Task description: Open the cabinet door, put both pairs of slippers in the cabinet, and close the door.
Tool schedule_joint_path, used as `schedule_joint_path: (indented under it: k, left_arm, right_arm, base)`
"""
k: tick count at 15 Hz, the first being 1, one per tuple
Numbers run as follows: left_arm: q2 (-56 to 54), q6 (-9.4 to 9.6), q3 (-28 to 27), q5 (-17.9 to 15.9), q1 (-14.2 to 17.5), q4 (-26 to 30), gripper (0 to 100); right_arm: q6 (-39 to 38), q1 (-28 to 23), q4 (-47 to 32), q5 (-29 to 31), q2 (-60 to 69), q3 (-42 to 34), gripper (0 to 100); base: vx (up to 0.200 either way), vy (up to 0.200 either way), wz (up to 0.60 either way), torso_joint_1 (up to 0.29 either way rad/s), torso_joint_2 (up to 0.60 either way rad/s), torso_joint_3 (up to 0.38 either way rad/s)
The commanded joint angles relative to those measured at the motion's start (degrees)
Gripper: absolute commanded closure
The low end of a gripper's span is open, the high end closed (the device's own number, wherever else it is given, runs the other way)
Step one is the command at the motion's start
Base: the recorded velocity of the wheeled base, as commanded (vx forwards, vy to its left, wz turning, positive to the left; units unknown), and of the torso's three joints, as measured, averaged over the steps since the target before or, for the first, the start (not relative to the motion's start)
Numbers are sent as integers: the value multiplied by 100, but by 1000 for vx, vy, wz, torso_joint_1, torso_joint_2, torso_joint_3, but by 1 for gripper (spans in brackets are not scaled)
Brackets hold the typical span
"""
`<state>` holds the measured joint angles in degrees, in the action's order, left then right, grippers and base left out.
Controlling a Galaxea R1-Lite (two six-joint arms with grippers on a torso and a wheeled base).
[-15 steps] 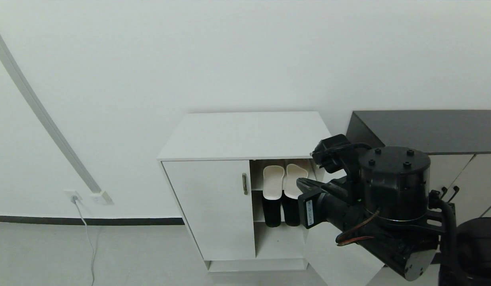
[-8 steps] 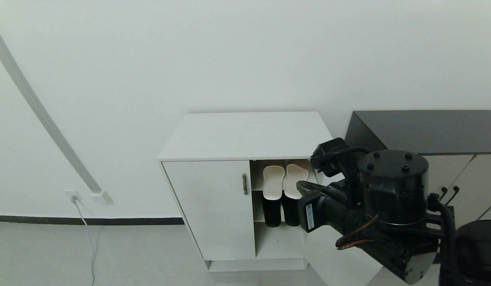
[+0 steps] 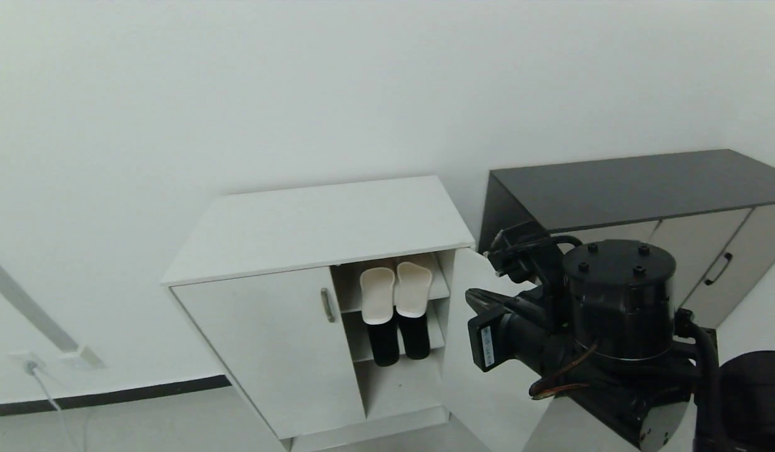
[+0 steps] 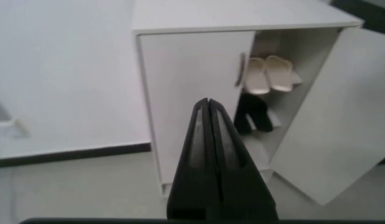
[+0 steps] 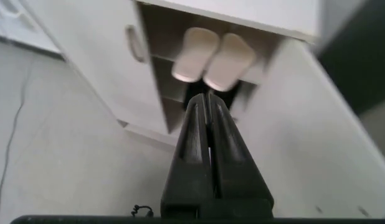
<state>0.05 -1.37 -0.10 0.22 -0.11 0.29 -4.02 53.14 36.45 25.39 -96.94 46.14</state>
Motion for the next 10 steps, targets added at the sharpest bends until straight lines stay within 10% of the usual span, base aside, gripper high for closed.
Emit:
schedule_joint_path:
  k: [1,10]
  left_arm:
    - [-5,-13,1,4,2,-3,100]
    - [4,-13,1,4,2,-3,100]
  right_arm:
    - [-2,-14,2,10,-9,0,100]
    - [7,-49,161,10,-88,-35,100]
  base:
    - [0,0,-600,2,2,2]
    - [-67,0,-67,1,1,1]
